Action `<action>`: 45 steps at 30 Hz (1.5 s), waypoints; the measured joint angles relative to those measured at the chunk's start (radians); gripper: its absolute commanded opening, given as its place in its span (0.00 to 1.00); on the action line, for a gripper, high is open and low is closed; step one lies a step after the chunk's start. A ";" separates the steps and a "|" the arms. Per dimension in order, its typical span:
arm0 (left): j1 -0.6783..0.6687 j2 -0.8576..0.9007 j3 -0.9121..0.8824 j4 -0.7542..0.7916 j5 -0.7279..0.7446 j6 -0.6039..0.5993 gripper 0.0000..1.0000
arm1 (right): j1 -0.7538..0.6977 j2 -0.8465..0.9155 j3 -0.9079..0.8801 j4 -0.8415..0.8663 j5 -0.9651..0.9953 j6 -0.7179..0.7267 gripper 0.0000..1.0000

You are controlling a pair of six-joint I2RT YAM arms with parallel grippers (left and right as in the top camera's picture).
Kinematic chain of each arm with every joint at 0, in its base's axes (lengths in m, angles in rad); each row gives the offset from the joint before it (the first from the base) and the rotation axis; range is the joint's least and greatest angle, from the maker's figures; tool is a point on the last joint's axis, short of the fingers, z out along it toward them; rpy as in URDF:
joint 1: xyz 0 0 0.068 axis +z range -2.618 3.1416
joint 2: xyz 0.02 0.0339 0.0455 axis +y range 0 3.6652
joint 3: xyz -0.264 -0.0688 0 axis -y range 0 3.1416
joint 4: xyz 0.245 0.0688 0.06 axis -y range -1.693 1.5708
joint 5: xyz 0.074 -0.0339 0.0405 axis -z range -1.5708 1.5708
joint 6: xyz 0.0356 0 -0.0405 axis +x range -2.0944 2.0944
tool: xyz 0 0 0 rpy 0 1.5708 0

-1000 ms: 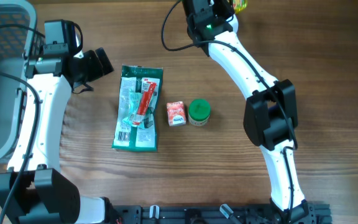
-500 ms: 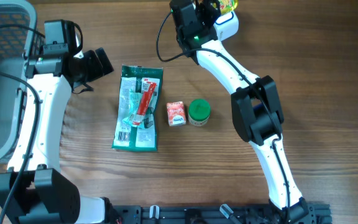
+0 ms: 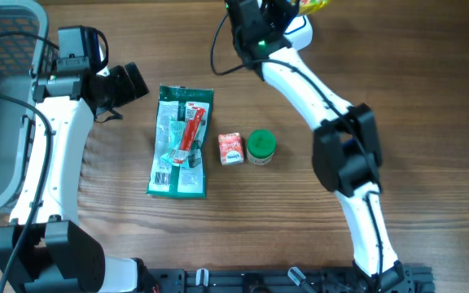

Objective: Scan the item barcode
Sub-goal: 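Carry the bottle to the right side and set it upright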

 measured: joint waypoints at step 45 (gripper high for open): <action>0.000 0.000 0.000 0.000 0.000 0.000 1.00 | -0.642 -0.650 -0.776 -0.675 -1.050 0.854 0.90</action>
